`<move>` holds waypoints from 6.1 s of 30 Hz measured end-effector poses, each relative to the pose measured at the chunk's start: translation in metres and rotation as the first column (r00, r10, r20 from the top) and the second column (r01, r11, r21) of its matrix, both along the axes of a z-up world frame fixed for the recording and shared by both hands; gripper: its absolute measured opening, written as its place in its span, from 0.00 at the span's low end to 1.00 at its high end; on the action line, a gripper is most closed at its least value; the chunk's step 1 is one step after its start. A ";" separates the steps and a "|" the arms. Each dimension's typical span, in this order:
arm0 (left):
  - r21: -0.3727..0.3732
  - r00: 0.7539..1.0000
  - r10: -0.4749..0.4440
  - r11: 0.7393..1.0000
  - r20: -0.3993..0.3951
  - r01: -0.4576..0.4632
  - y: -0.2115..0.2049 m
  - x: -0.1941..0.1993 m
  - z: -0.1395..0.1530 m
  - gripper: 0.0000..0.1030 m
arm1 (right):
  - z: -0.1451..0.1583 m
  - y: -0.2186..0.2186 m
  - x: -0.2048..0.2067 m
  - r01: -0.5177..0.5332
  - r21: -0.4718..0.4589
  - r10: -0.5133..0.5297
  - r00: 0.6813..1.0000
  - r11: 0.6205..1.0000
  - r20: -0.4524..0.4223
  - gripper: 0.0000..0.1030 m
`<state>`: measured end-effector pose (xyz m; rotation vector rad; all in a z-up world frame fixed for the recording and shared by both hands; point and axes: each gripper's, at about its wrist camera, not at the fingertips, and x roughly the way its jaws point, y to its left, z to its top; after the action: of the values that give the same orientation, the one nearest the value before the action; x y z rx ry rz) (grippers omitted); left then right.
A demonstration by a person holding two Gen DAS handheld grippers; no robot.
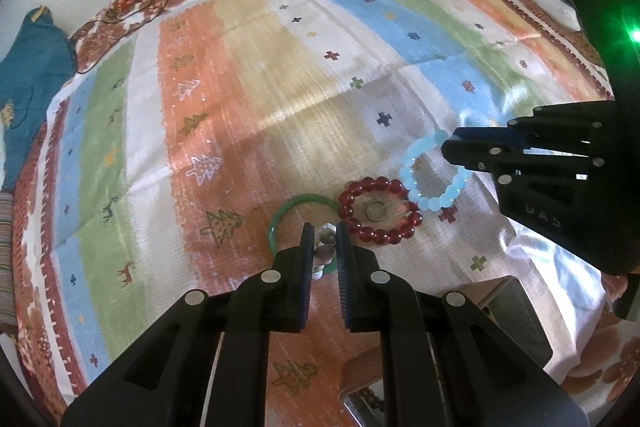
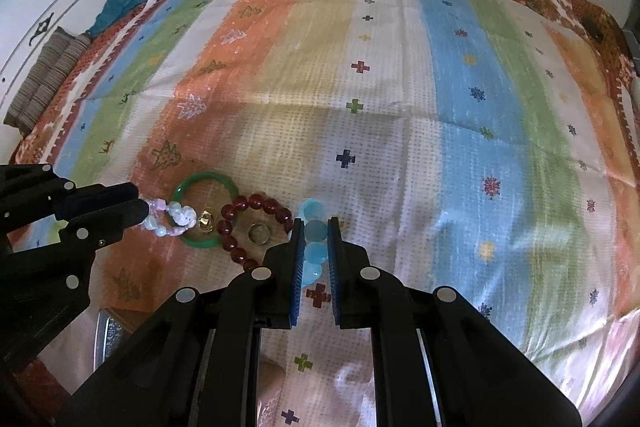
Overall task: Organize jewelry
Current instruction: 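Grasp the light blue bead bracelet with the right tool while the left tool grasps the white bead bracelet, then lift both bracelets and carry them toward the metal tin, then open both tools to drop the bracelets into the metal tin, then move both open tools over the green jade bangle and red bead bracelet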
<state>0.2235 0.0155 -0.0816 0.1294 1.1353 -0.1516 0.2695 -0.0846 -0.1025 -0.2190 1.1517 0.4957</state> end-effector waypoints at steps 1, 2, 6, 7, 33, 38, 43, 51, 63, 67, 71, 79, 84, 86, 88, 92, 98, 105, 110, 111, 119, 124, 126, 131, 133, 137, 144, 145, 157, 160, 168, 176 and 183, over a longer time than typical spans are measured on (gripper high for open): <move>0.001 1.000 0.006 1.000 0.002 -0.006 0.000 -0.001 0.001 0.10 | 0.001 0.000 -0.001 0.002 0.003 -0.002 1.000 1.000 0.001 0.12; 0.002 1.000 0.012 1.000 0.004 -0.012 0.001 -0.001 0.002 0.10 | 0.002 -0.001 -0.002 0.002 0.004 -0.002 1.000 1.000 0.001 0.12; -0.006 0.999 0.029 1.000 0.014 -0.029 0.002 -0.004 0.006 0.07 | 0.007 0.000 -0.006 0.003 0.006 -0.004 1.000 1.000 0.012 0.12; -0.007 0.999 0.033 0.999 0.020 -0.032 0.002 -0.004 0.008 0.05 | 0.009 -0.001 -0.007 0.004 0.010 -0.004 1.000 1.000 0.014 0.12; -0.005 0.981 0.119 0.993 -0.154 -0.121 0.014 -0.005 -0.046 0.31 | 0.032 -0.006 -0.027 -0.017 0.070 0.015 0.999 0.997 0.040 0.12; -0.007 0.968 0.148 0.988 -0.201 -0.152 0.017 -0.002 -0.058 0.31 | 0.032 -0.007 -0.026 -0.016 0.072 0.014 0.999 0.997 0.035 0.12; -0.050 0.958 0.158 0.983 -0.239 -0.174 0.021 0.002 -0.069 0.31 | 0.032 -0.007 -0.026 -0.016 0.072 0.014 0.999 0.997 0.035 0.12; -0.020 0.955 0.140 0.988 -0.261 -0.150 0.012 0.006 -0.081 0.31 | 0.029 -0.008 -0.024 -0.015 0.072 0.013 1.000 0.997 0.029 0.12; -0.013 0.965 0.143 0.989 -0.222 -0.149 0.013 0.004 -0.065 0.13 | 0.034 -0.013 -0.025 -0.010 0.089 0.006 0.999 0.996 0.036 0.12; -0.039 0.976 0.135 0.989 -0.169 -0.143 0.014 -0.005 -0.039 0.13 | 0.041 -0.016 -0.028 -0.004 0.100 -0.001 0.999 0.995 0.047 0.12; -0.061 0.986 0.121 0.990 -0.111 -0.128 0.012 -0.015 -0.013 0.13 | 0.045 -0.019 -0.030 0.003 0.111 -0.009 0.998 0.994 0.056 0.12; -0.082 0.994 0.105 0.991 -0.004 -0.105 0.008 -0.028 0.025 0.13 | 0.053 -0.016 -0.042 -0.016 0.116 0.007 0.997 0.993 0.080 0.12; -0.116 0.993 0.103 0.989 0.057 -0.096 0.007 -0.042 0.049 0.13 | 0.064 -0.014 -0.053 -0.039 0.124 0.025 0.993 0.992 0.113 0.12; -0.130 0.992 0.101 0.987 0.077 -0.090 0.006 -0.049 0.057 0.13 | 0.068 -0.016 -0.057 -0.045 0.135 0.029 0.992 0.990 0.119 0.12; -0.141 0.991 0.095 0.987 0.099 -0.081 0.004 -0.056 0.064 0.13 | 0.072 -0.016 -0.061 -0.052 0.147 0.033 0.992 0.988 0.125 0.12; -0.164 0.988 0.083 0.985 0.132 -0.061 0.000 -0.072 0.076 0.13 | 0.081 -0.018 -0.074 -0.069 0.172 0.045 0.989 0.983 0.140 0.12; -0.188 0.982 0.074 0.981 0.171 -0.042 -0.009 -0.096 0.086 0.13 | 0.091 -0.022 -0.093 -0.095 0.197 0.064 0.985 0.976 0.158 0.12; -0.206 0.978 0.069 0.978 0.195 -0.028 -0.014 -0.120 0.091 0.14 | 0.093 -0.027 -0.117 -0.123 0.207 0.090 0.982 0.971 0.164 0.12; -0.207 0.977 0.066 0.978 0.201 -0.024 -0.017 -0.133 0.091 0.14 | 0.093 -0.029 -0.131 -0.142 0.213 0.109 0.981 0.967 0.159 0.12; -0.208 0.977 0.066 0.978 0.204 -0.023 -0.017 -0.136 0.091 0.14 | 0.093 -0.029 -0.134 -0.146 0.214 0.113 0.981 0.966 0.159 0.12; -0.214 0.977 0.069 0.977 0.203 -0.025 -0.017 -0.142 0.089 0.14 | 0.092 -0.031 -0.148 -0.165 0.215 0.134 0.980 0.963 0.149 0.12; -0.200 0.978 0.091 0.978 0.185 -0.053 -0.015 -0.142 0.085 0.22 | 0.088 -0.032 -0.143 -0.135 0.197 0.112 0.986 0.971 0.126 0.19; -0.195 0.976 0.111 0.978 0.186 -0.074 -0.011 -0.141 0.085 0.25 | 0.086 -0.035 -0.138 -0.117 0.200 0.096 0.989 0.973 0.113 0.33; -0.192 0.975 0.132 0.977 0.180 -0.097 -0.005 -0.138 0.083 0.36 | 0.083 -0.040 -0.131 -0.085 0.187 0.065 0.992 0.979 0.109 0.33; -0.186 0.974 0.147 0.976 0.171 -0.114 -0.002 -0.133 0.081 0.39 | 0.084 -0.038 -0.128 -0.084 0.179 0.064 0.991 0.980 0.118 0.34; -0.173 0.973 0.179 0.973 0.144 -0.153 0.006 -0.120 0.073 0.40 | 0.082 -0.033 -0.121 -0.077 0.172 0.059 0.992 0.982 0.108 0.34; -0.127 0.967 0.208 0.974 0.145 -0.190 0.011 -0.104 0.068 0.46 | 0.075 -0.028 -0.107 -0.066 0.115 0.052 0.992 0.991 0.119 0.46; -0.121 0.968 0.207 0.974 0.142 -0.190 0.010 -0.101 0.067 0.46 | 0.075 -0.027 -0.105 -0.067 0.111 0.054 0.991 0.992 0.119 0.46; -0.056 0.969 0.222 0.975 0.106 -0.217 0.023 -0.066 0.051 0.56 | 0.062 -0.025 -0.080 -0.030 0.088 0.021 0.995 0.996 0.094 0.59; -0.044 0.968 0.232 0.973 0.092 -0.229 0.026 -0.056 0.045 0.56 | 0.059 -0.023 -0.075 -0.026 0.066 0.019 0.995 0.998 0.098 0.61; -0.025 0.965 0.259 0.966 0.048 -0.258 0.037 -0.036 0.028 0.59 | 0.044 -0.021 -0.052 0.008 0.039 -0.011 0.998 0.999 0.069 0.64; -0.008 0.962 0.272 0.962 0.009 -0.272 0.037 -0.021 0.012 0.60 | 0.027 -0.017 -0.040 0.012 -0.003 -0.012 1.000 1.000 0.026 0.64; -0.015 0.960 0.278 0.960 -0.031 -0.278 0.043 -0.009 -0.002 0.62 | 0.017 -0.013 -0.032 0.014 -0.024 -0.014 1.000 1.000 0.006 0.64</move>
<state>0.2144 0.0585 -0.0836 -0.0507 1.1686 0.0861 0.2374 -0.0981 -0.0852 -0.2324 1.1532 0.4687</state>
